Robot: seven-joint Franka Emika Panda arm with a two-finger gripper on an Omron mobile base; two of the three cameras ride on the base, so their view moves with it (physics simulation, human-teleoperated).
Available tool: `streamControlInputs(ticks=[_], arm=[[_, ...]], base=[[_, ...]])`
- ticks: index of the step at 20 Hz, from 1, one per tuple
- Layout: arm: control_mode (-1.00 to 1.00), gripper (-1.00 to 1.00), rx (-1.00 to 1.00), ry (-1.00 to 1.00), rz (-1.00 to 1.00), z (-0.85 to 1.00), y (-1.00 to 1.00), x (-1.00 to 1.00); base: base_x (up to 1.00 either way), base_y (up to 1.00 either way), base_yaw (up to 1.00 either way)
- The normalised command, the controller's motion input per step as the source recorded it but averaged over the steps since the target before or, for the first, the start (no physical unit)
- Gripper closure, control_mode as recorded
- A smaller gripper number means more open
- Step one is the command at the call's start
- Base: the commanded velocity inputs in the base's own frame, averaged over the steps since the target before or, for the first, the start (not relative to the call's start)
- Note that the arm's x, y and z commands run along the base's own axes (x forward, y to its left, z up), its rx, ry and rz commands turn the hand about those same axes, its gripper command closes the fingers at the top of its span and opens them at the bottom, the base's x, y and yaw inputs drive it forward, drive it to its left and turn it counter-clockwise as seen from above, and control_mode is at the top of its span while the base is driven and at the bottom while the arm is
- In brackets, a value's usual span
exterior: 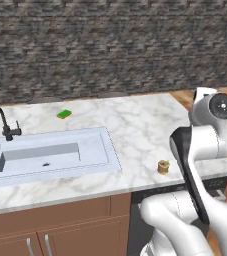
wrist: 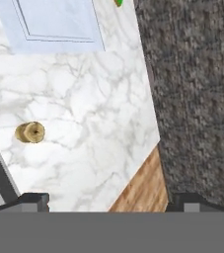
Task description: Pick the candle and jar from the dining table and place them in the open cabinet. Close the cabinet after placing the objects.
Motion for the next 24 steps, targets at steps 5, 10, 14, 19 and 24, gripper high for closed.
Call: streamControlInputs(ticks=[5,10,14,19,24], arm=[[-1.0,-1.0,0.0,0.03,-0.33,-0.37,0.38,0.0],[-1.0,-1.0,0.06,0.03,-0.39,-0.38,0.15,-0.09],[-1.0,-1.0,0.3,0.08,-0.33,-0.21,-0.16,-0.25],[-1.0,-1.0,0.31,0.14,-0.27,-0.1,-0.08,-0.05],[-1.0,-1.0,0.17,0.11,-0.18,-0.22,0.0,-0.02]], base=[[0.0,0.0,0.0],[0.0,0.0,0.0],[0.0,0.0,0.0],[0.0,0.0,0.0],[0.0,0.0,0.0]])
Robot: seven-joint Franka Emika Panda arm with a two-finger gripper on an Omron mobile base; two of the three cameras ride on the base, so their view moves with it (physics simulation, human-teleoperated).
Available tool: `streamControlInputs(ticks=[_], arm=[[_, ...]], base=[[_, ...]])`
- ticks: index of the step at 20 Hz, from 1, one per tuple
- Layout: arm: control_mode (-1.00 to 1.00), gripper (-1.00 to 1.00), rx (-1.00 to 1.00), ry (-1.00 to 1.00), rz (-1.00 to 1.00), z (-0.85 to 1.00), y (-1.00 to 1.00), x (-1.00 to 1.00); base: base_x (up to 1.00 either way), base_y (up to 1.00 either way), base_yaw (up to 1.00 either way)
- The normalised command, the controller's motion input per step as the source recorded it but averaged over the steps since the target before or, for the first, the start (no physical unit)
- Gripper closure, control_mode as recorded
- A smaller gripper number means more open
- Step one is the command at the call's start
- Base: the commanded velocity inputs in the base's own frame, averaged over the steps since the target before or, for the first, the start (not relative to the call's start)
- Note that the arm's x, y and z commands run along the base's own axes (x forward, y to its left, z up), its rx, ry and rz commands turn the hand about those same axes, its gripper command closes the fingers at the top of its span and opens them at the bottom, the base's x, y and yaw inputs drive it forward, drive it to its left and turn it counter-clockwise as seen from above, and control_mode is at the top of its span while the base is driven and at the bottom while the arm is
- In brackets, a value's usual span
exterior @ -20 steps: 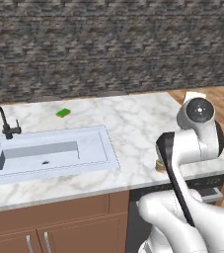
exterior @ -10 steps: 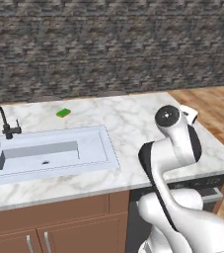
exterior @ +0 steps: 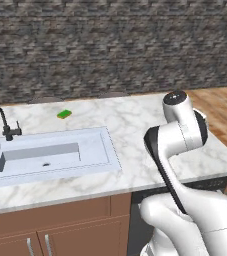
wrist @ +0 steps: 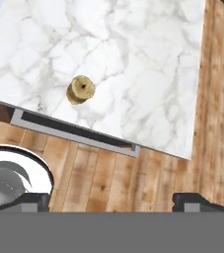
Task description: Pick the candle and jar from the dining table and place them in the open cabinet. Close the cabinet after placing the objects.
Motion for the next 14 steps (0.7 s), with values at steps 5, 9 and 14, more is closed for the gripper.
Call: streamControlInputs(ticks=[5,9,14], arm=[[-1.0,-1.0,0.14,0.01,-0.12,-0.43,0.0,-0.11],[-1.0,-1.0,0.17,0.0,-0.05,-0.52,0.0,-0.09],[-1.0,-1.0,0.14,-0.05,0.0,-0.4,0.0,0.0]], base=[[0.0,0.0,0.0],[0.0,0.0,0.0],[0.0,0.0,0.0]])
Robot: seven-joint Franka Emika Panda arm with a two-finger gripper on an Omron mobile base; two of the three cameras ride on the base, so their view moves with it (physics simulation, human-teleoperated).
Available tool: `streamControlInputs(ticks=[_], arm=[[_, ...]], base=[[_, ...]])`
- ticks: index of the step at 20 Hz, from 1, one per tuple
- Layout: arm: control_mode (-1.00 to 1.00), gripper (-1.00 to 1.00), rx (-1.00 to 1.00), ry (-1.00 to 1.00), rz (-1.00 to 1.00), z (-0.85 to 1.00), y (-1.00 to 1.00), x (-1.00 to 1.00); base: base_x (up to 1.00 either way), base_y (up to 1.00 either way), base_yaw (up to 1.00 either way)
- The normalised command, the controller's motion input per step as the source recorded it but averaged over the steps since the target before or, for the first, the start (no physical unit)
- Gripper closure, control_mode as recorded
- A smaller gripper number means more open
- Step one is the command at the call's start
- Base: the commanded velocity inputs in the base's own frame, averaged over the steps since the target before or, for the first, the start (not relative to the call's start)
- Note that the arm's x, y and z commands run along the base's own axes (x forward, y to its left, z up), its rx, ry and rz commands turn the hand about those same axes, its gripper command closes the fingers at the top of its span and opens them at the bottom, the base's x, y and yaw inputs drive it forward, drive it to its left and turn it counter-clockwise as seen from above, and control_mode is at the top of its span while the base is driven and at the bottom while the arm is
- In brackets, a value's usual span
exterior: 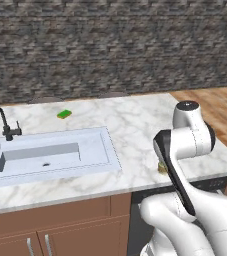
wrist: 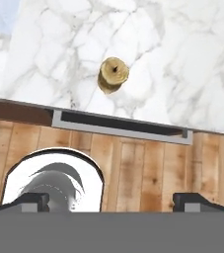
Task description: Pick the candle and jar from the dining table and place them in the open cabinet. Close the cabinet after placing the objects.
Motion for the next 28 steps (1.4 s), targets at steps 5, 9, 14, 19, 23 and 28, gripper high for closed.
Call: streamControlInputs(ticks=[5,9,14,19,23,28], arm=[[-1.0,-1.0,0.1,-0.01,0.0,-0.04,0.0,0.02],[-1.0,-1.0,0.07,0.0,0.0,-0.09,0.0,0.15],[-1.0,-1.0,0.07,0.0,0.0,-0.14,0.0,0.21],[-1.0,-1.0,0.06,-0.04,0.0,-0.25,0.0,0.31],[-1.0,-1.0,0.06,-0.01,0.0,-0.22,0.0,0.27],[-1.0,-1.0,0.03,0.0,0.0,-0.3,-0.01,0.19]], base=[[0.0,0.0,0.0],[0.0,0.0,0.0],[0.0,0.0,0.0],[0.0,0.0,0.0],[0.0,0.0,0.0],[0.0,0.0,0.0]])
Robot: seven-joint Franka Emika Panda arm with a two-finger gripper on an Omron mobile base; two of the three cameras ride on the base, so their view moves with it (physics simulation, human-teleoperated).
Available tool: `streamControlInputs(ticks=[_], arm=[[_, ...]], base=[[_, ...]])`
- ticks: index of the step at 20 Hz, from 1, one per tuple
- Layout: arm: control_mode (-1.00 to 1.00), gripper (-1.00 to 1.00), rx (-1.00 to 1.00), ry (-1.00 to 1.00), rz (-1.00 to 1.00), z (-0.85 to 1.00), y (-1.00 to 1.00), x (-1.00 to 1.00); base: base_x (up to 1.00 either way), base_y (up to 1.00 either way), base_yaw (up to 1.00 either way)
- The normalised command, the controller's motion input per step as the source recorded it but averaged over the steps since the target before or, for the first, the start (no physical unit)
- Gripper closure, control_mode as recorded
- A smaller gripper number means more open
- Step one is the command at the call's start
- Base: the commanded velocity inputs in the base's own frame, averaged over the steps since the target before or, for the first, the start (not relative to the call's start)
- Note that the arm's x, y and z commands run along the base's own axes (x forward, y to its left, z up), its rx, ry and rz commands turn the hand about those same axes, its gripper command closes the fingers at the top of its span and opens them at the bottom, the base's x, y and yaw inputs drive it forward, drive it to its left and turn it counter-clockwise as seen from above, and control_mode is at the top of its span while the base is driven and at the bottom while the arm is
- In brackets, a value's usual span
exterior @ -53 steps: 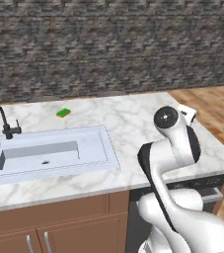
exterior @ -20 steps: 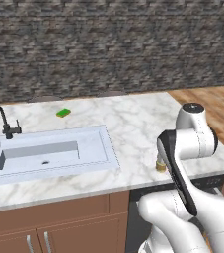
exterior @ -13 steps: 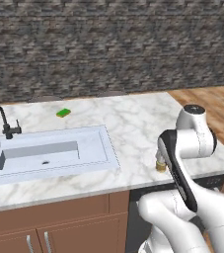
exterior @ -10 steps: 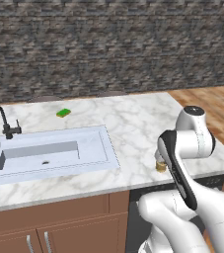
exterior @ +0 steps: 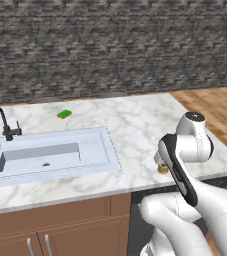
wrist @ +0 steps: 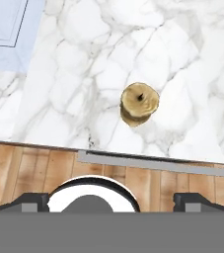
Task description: Pick the candle and jar from the dining table and place them in the open cabinet. Close the cabinet after placing the objects.
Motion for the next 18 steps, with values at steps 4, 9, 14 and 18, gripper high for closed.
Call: streamControlInputs(ticks=[4,9,14,18], arm=[[-1.0,-1.0,0.0,0.0,-0.04,-0.22,-0.05,0.12],[-1.0,-1.0,0.0,0.0,-0.07,-0.1,-0.04,0.18],[-1.0,-1.0,0.0,0.0,-0.07,-0.1,-0.02,0.22],[-1.0,-1.0,0.0,0.0,-0.05,-0.12,-0.06,0.24]], base=[[0.0,0.0,0.0],[0.0,0.0,0.0],[0.0,0.0,0.0],[0.0,0.0,0.0]])
